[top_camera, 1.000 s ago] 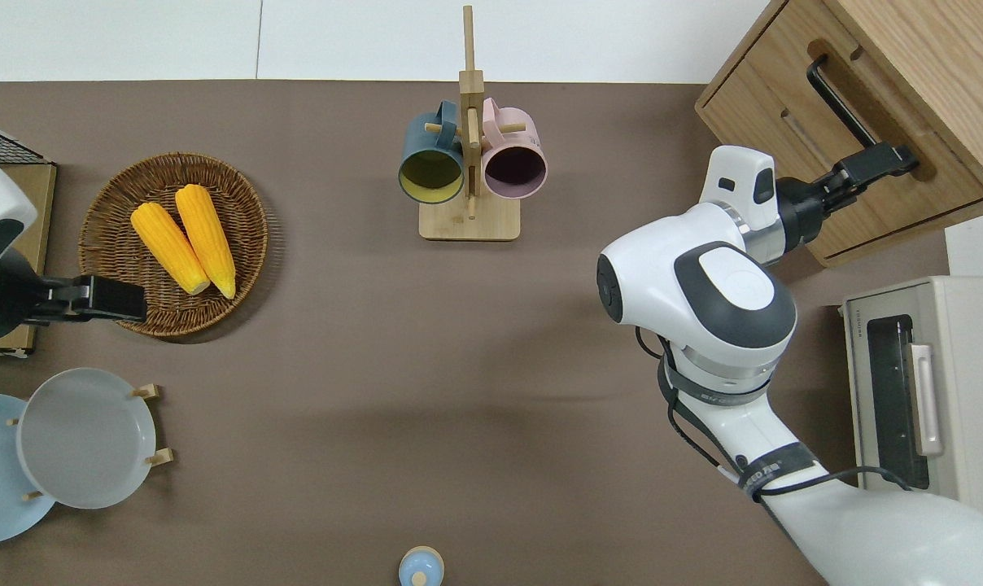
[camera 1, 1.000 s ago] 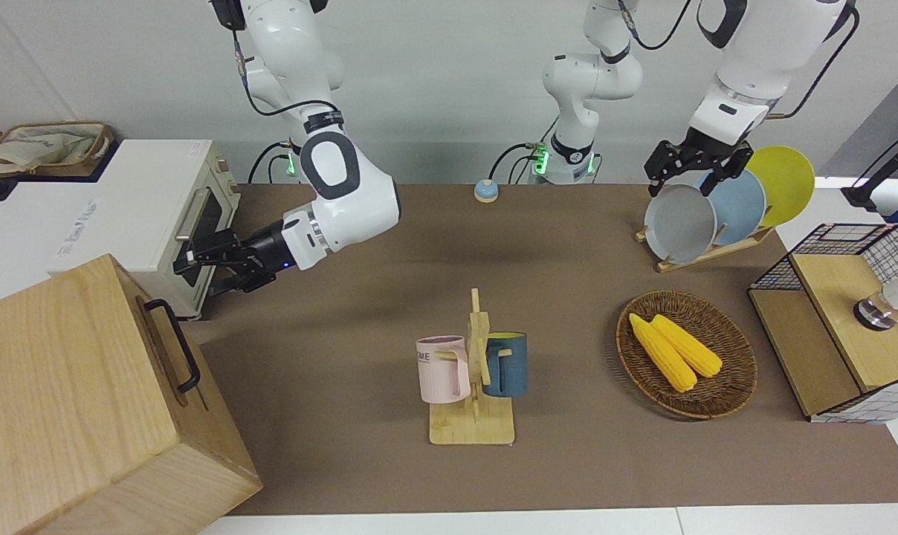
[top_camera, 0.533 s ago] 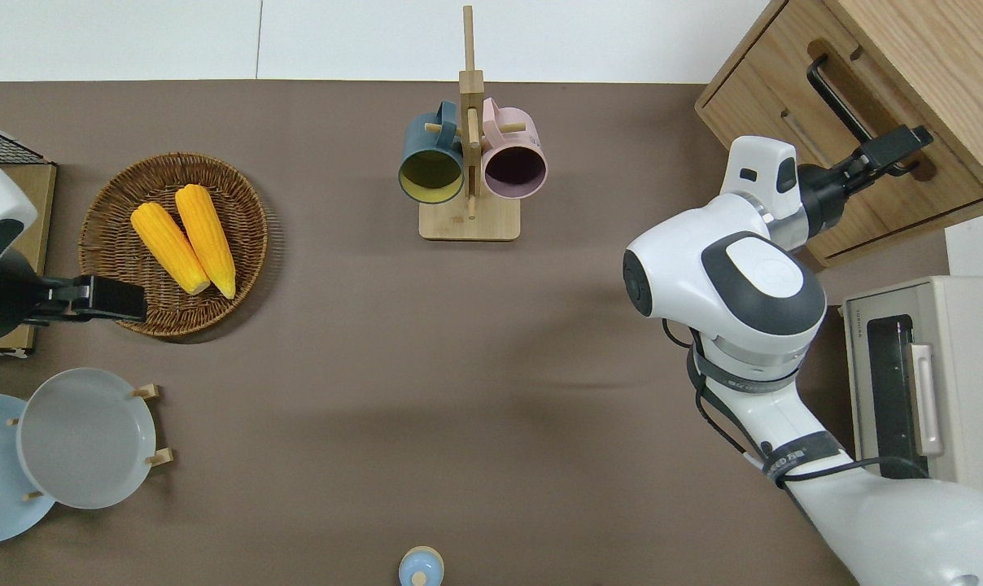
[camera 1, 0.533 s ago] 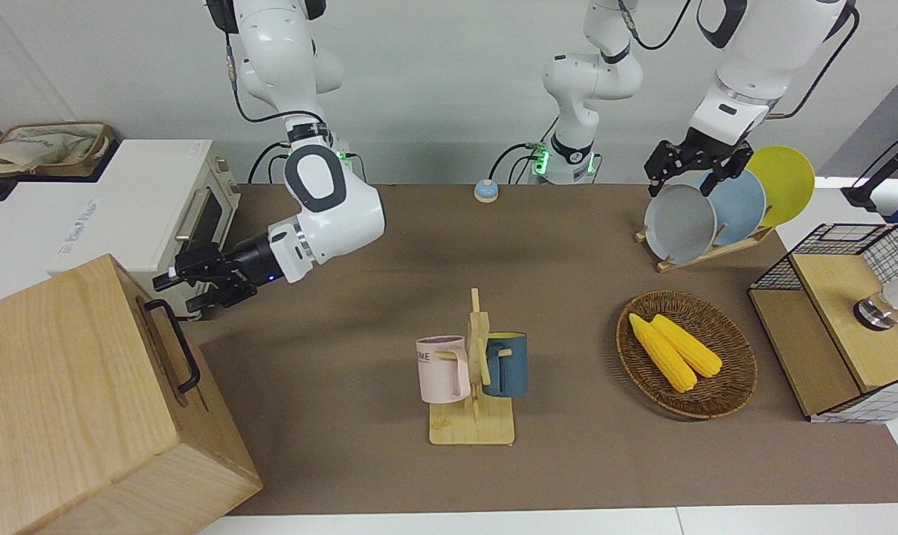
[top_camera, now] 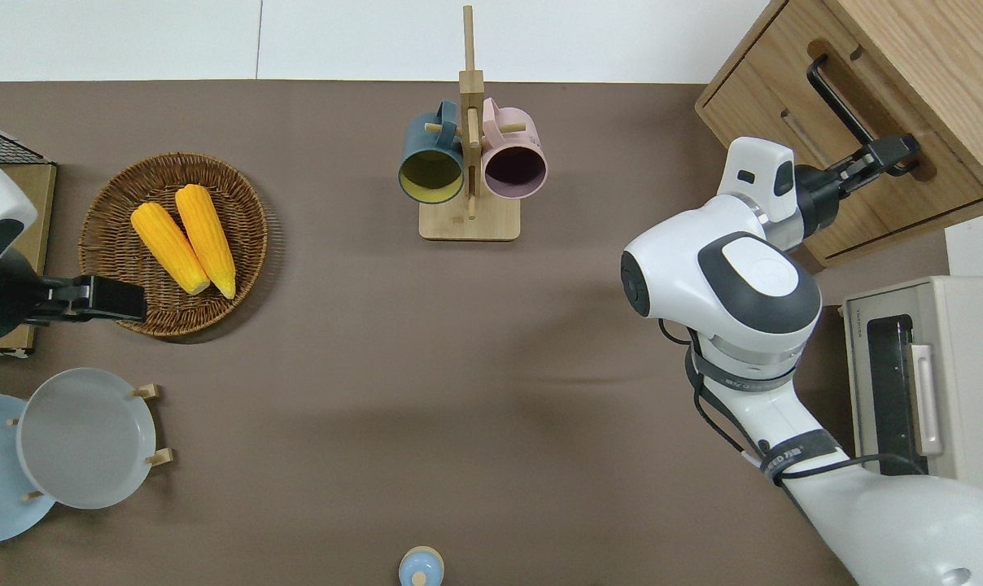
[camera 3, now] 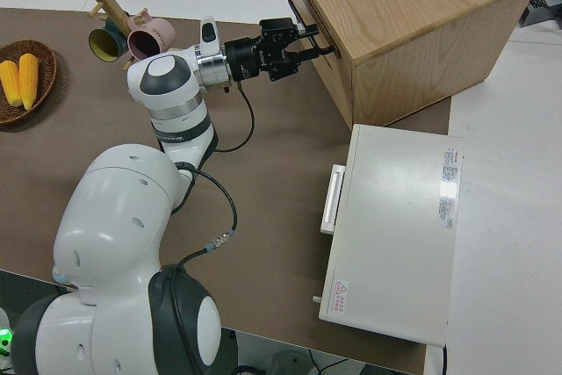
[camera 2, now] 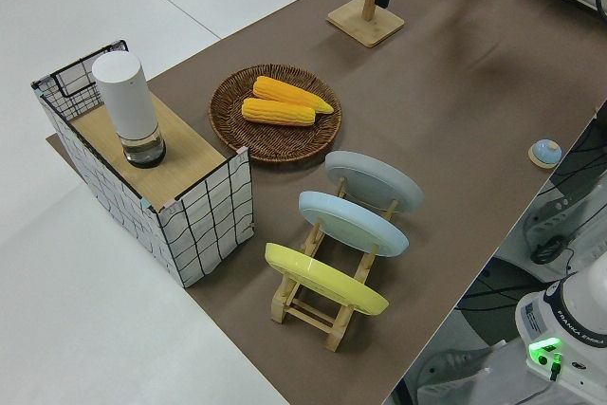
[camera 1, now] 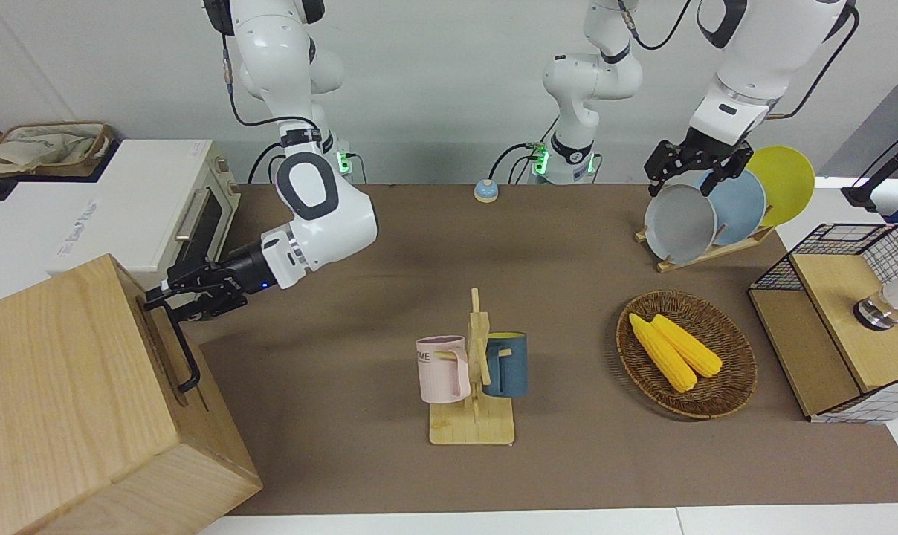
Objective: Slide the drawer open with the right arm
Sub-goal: 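Close the right gripper around the black drawer handle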
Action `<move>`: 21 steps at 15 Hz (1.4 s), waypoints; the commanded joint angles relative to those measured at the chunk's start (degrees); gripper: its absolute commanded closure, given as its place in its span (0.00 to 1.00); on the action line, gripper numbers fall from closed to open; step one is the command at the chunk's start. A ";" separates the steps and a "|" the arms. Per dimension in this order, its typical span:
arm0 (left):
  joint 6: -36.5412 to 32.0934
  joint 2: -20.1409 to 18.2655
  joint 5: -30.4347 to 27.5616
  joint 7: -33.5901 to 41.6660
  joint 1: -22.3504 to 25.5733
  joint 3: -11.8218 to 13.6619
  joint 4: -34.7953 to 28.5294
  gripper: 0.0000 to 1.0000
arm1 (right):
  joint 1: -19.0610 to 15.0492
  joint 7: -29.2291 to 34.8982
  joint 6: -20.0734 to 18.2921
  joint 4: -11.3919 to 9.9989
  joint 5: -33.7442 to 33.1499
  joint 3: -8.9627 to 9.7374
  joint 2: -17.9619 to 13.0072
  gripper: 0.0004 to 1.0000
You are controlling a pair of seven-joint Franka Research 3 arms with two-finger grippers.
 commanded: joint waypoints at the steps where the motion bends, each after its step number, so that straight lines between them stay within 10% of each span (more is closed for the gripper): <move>1: -0.82 -0.48 0.73 0.08 -0.21 0.21 0.12 0.00 | -0.36 1.65 0.95 0.13 -1.87 0.22 0.30 0.47; 21: -0.82 -0.48 0.73 0.08 -0.21 0.21 0.12 0.00 | -0.36 3.76 3.49 0.65 -1.61 -0.13 0.91 0.76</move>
